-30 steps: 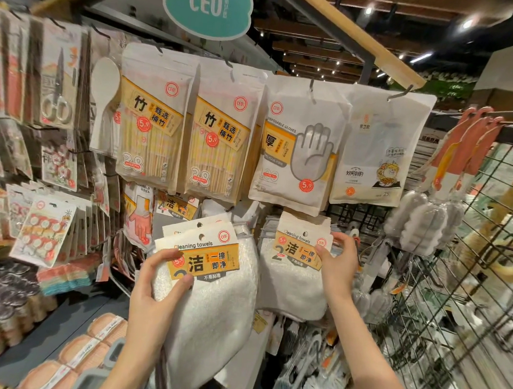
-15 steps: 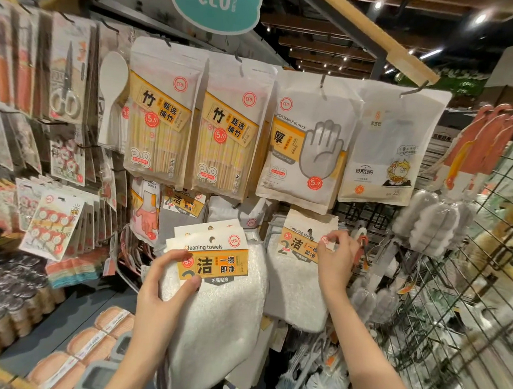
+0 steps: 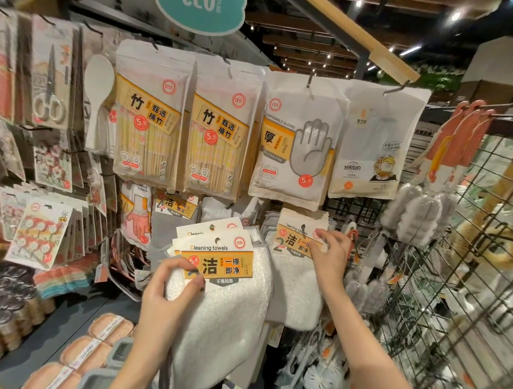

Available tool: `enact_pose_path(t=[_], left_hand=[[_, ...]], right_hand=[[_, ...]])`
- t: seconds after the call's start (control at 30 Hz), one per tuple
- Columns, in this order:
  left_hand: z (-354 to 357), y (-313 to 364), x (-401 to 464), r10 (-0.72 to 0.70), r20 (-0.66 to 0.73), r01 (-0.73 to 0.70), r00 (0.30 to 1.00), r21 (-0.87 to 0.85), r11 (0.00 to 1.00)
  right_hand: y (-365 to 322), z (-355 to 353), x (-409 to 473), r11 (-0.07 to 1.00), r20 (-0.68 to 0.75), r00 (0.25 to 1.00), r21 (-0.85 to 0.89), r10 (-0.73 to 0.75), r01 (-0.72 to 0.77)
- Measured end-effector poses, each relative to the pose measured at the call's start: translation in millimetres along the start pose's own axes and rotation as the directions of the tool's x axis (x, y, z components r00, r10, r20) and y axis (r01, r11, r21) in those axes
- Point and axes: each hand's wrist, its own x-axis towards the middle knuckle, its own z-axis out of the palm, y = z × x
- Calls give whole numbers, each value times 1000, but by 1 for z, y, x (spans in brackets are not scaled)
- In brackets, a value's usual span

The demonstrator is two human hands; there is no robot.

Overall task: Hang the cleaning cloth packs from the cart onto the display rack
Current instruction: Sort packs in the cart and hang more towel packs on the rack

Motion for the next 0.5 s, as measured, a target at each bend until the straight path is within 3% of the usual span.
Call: enact_pose_path(t=[0.17, 0.3, 0.5], left_hand=[[3, 2, -5, 4, 32, -4, 999, -2, 1000], [7, 5, -6, 13, 34, -11, 999, -46, 999], [12, 8, -10, 10, 9, -9, 1000, -101, 995]], right_hand=[[-9, -14, -11, 994, 55, 998, -104, 21, -15], [-32, -23, -31, 1000, 127, 992, -3, -7, 8], [-76, -22, -66, 974, 366, 929, 226, -56, -30]])
